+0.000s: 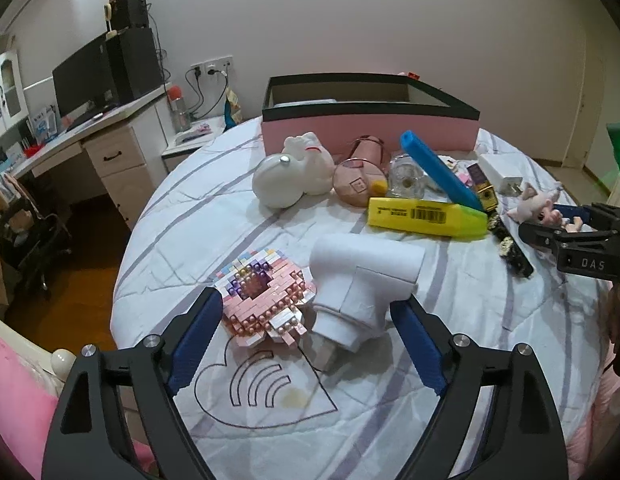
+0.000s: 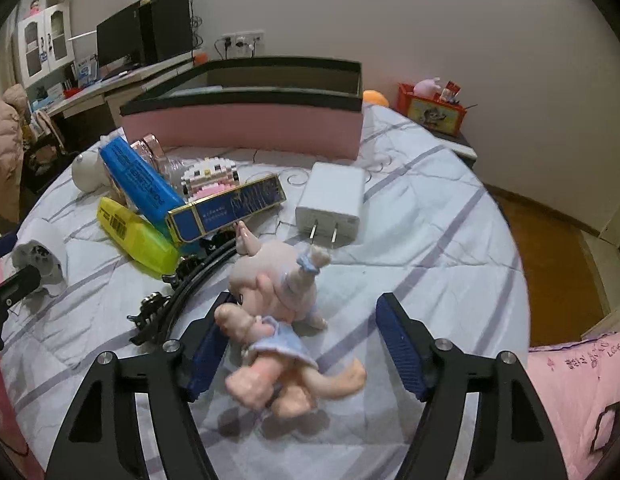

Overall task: Organize rigid objects
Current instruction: 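Grasp the pink pig doll with the right tool while the left tool holds the charger, then lift the charger and pig doll toward the pink box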

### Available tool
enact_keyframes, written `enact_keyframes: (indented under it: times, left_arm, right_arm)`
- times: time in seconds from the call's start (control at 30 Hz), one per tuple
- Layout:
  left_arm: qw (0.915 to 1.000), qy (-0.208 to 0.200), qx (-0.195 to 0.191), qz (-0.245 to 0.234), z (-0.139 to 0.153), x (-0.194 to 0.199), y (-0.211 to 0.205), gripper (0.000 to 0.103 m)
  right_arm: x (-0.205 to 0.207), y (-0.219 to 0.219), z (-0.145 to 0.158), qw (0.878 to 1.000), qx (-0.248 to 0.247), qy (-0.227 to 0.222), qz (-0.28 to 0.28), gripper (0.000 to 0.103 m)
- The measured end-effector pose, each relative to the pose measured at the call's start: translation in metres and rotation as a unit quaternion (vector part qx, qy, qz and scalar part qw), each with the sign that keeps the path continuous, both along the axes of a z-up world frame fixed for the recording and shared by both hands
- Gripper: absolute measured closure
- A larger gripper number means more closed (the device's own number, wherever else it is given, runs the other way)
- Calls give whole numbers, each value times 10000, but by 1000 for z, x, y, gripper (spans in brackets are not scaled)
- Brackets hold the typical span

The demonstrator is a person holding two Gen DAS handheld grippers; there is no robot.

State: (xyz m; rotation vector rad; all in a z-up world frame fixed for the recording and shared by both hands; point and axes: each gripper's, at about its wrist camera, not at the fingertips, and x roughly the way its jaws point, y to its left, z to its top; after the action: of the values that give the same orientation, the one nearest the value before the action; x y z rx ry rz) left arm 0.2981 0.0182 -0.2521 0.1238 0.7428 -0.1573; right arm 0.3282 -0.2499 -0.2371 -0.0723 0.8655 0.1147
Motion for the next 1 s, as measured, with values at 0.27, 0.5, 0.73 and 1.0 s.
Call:
enact_keyframes:
  times: [0.27,0.5,0.73,1.0]
  left_arm:
    - [9994,8,165,-315,-5,14,-18,9]
    - [9990,-158,-19,-410,-1,16,-20,48]
    - [9975,-230,-431,-519,4,10,-18,52]
    - [9897,-466,-1182,-655,22,4,-6,52]
  right_arm:
    - [3,-1,-2,9995,314,-18,75,55]
    - [1,-3,-1,9990,443,-64,14,55]
    - [-4,-5,1,9982,580,-109,-91,55]
    - [-12,-14,7,9970,669,-269,-279,55]
